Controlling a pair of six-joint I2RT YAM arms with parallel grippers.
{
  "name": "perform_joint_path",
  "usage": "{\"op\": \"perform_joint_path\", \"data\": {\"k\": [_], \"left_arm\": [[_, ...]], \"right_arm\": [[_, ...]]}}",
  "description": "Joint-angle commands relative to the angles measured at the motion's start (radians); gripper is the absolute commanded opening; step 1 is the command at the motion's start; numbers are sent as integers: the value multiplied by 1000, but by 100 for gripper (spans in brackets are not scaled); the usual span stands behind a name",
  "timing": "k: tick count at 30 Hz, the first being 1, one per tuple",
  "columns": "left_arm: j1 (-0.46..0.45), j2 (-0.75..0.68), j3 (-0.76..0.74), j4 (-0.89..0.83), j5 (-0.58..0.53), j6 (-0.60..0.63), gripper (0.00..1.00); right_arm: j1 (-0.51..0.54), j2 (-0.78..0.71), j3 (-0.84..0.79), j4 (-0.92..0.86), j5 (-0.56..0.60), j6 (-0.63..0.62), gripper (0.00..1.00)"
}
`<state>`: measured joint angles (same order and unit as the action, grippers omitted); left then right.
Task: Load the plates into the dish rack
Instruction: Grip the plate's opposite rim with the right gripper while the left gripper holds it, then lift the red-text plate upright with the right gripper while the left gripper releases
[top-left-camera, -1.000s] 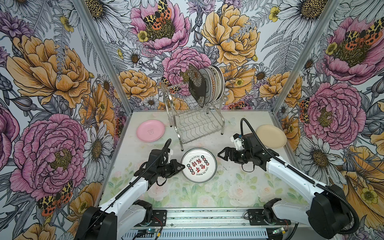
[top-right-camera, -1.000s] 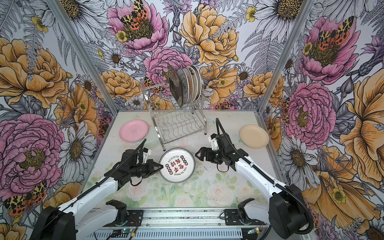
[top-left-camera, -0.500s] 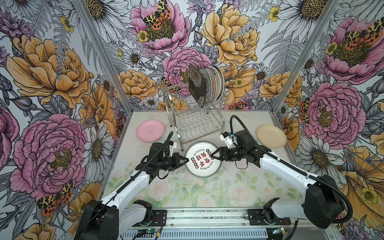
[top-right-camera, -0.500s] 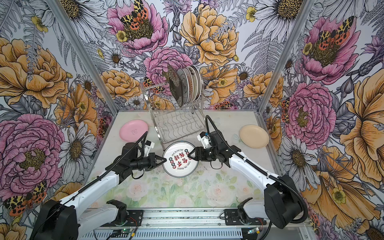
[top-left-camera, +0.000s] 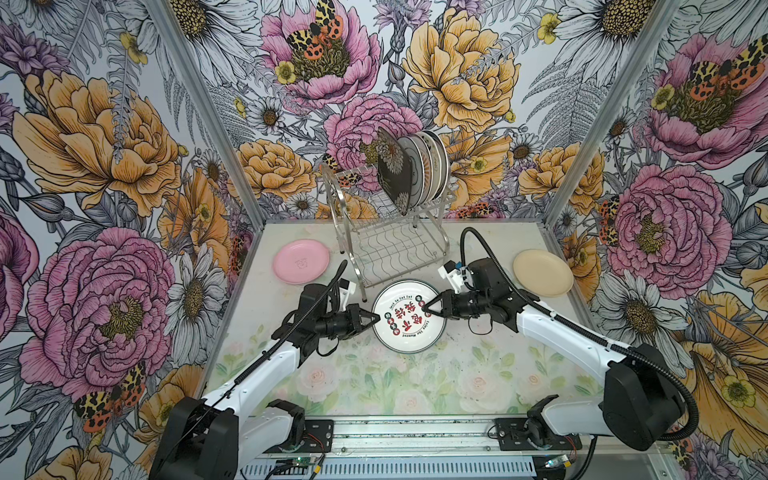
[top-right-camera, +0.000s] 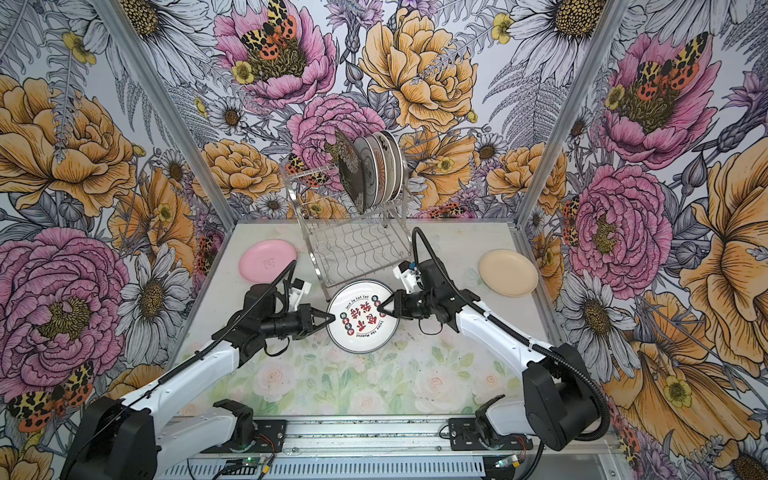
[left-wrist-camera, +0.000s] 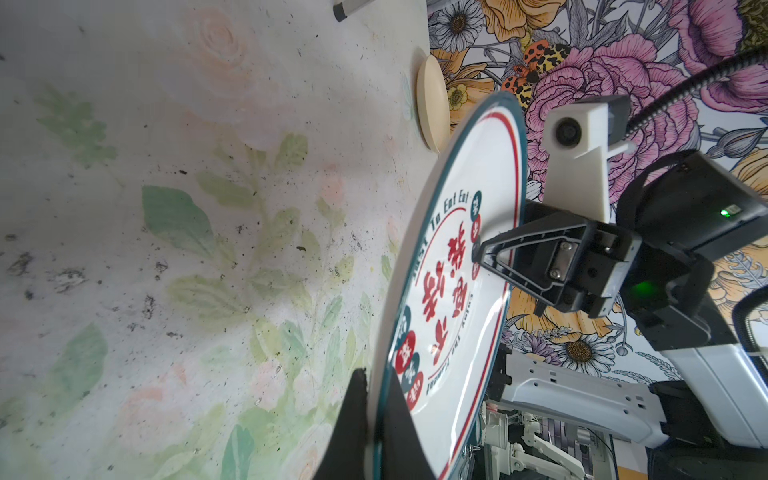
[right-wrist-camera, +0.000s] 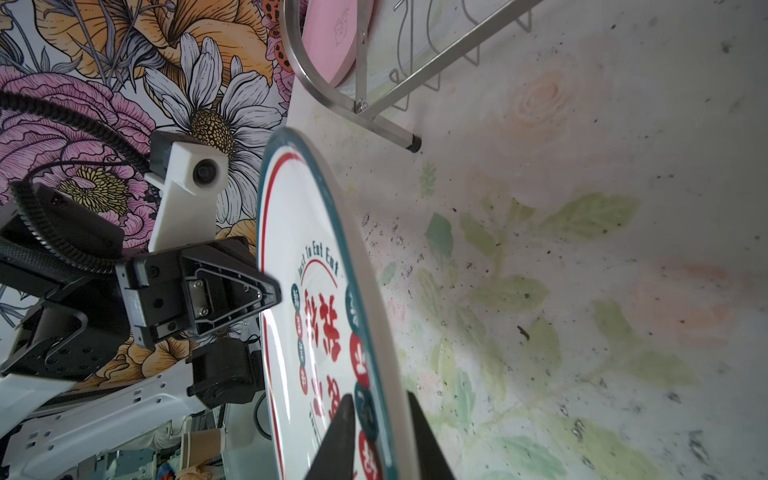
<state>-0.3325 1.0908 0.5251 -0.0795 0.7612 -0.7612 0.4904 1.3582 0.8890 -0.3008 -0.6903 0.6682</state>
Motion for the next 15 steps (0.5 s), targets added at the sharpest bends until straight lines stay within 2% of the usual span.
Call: {"op": "perform_joint_path", "data": {"k": [1, 2, 4, 7, 10, 12, 15], "left_arm": [[-13, 6, 24, 46, 36, -6, 0], [-10, 9, 24, 46, 36, -6, 0], [-6, 9, 24, 43, 32, -7, 12], [6, 7, 29, 21, 25, 4, 41], [22, -3, 38, -28, 10, 28, 63], [37, -14, 42, -61, 1, 43, 71], [75, -36, 49, -120, -30, 64, 80]], "right_arm": [[10, 0, 14, 68, -63, -5, 13], [9, -2, 13, 68, -61, -5, 10], [8, -5, 12, 66, -55, -3, 2], [3, -20, 9, 66, -25, 7, 0], [1, -55, 10, 61, 38, 19, 0], [3, -82, 23, 43, 94, 21, 0], [13, -122, 70, -27, 205, -10, 0]]}}
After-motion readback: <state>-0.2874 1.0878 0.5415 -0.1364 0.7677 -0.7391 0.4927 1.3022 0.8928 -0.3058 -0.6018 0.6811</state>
